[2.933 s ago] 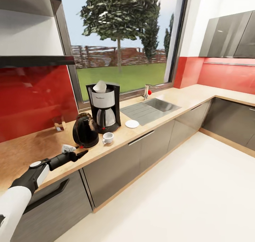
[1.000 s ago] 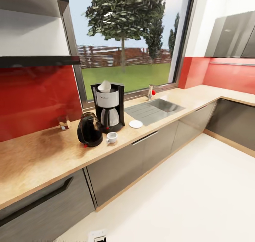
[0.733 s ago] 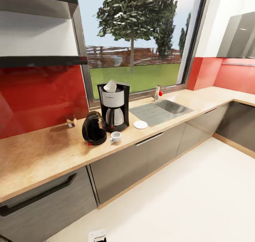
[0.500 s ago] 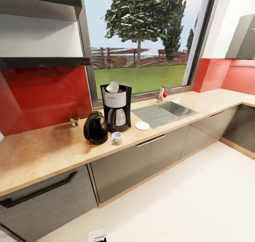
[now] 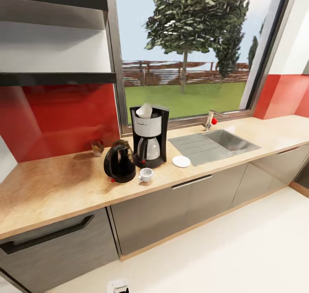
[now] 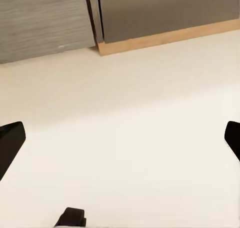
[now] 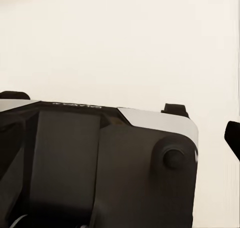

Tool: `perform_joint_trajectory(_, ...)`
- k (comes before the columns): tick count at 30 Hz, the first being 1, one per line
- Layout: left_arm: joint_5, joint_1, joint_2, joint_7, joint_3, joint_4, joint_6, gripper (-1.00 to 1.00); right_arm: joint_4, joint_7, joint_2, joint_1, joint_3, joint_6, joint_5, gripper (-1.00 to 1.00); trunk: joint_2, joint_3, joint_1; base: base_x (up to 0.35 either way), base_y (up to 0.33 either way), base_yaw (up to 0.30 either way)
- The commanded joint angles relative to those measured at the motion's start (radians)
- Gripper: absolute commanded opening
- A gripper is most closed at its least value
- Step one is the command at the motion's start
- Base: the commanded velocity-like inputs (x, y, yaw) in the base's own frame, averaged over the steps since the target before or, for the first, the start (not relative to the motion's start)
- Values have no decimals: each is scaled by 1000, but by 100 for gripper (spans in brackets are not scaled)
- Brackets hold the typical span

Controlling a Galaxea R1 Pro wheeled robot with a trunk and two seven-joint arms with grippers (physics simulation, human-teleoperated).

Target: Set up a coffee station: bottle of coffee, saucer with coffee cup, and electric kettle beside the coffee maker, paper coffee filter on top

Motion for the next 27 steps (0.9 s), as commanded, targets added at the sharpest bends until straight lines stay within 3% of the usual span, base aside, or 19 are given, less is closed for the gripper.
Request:
perform_joint_trajectory(1,9,-1,0,3,-9,1,-4,100,4,2,0,-2,0,-8,1,100,-1,0,1,106,-254,176)
perform_joint_trajectory(11,13,-1,1,9,-7,3,0,100,4,2,-1,-3,-1,-8,1,100,-1,15,1,17,-278,145)
perform_joint_trajectory(13,14,31,6,13,-3,4,4,100,4,2,-2,-2,-1,-8,1,100,-1,18,1,0,-268,132)
perform_joint_trajectory(18,15,121,63,17,-1,4,13,100,4,2,-2,-2,-1,-8,1,100,-1,25,1,0,-202,131)
perform_joint_trajectory(23,19,176,150,21,0,5,16,100,4,2,-2,-2,-1,-8,1,100,-1,33,1,0,-93,129)
perform_joint_trajectory(24,25,183,164,21,0,6,16,100,4,2,-2,-2,-1,-8,1,100,-1,35,1,0,-21,125)
perform_joint_trajectory(25,53,198,182,25,0,6,20,100,4,2,-1,-2,-1,-8,1,100,-1,36,1,0,-9,123)
perform_joint_trajectory(27,90,205,192,42,0,6,33,100,4,2,-1,-2,0,-8,1,100,-1,39,1,0,-4,121)
